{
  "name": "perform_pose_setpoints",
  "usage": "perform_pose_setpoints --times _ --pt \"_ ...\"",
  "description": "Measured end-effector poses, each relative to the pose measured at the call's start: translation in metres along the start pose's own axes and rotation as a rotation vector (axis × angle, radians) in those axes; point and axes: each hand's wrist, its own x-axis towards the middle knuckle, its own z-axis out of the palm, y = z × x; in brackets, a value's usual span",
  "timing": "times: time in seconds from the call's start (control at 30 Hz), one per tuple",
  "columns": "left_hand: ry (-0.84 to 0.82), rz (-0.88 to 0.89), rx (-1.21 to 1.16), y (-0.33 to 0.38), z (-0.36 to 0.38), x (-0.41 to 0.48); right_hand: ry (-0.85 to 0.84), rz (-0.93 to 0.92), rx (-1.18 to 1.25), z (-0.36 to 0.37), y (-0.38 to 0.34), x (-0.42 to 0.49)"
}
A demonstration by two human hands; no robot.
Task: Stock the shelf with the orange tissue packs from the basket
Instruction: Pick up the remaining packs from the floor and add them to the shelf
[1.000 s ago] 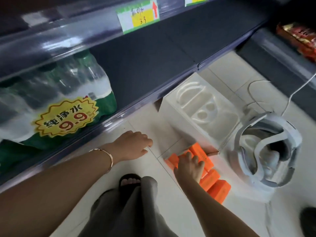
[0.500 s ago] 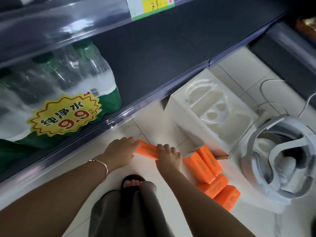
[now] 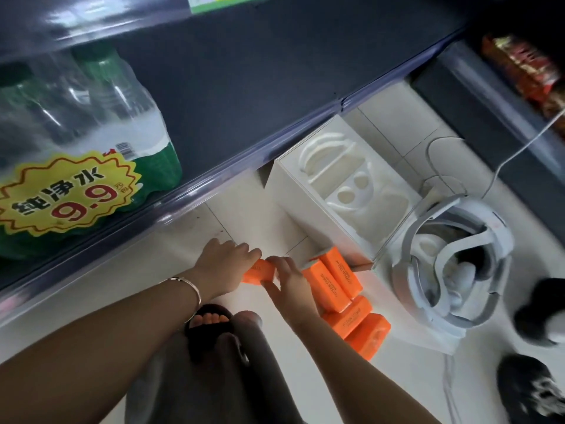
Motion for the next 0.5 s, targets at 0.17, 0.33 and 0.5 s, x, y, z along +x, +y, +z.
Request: perform_pose_setpoints --times 0.17,0.33,0.5 --pt "0.051 -0.038 -0.004 0.005 -0.004 0.004 0.293 0.204 -0.28 -0.002 0.025 -0.016" --pt "0.022 -0.026 -0.042 0.003 -0.005 0.002 0.24 0.604 -0.419 -0.004 0.041 -0.016" --pt "-0.028 -0.019 -0.082 -0.003 -0.007 -0.003 0.189 0.541 -0.349 0.009 0.044 0.004"
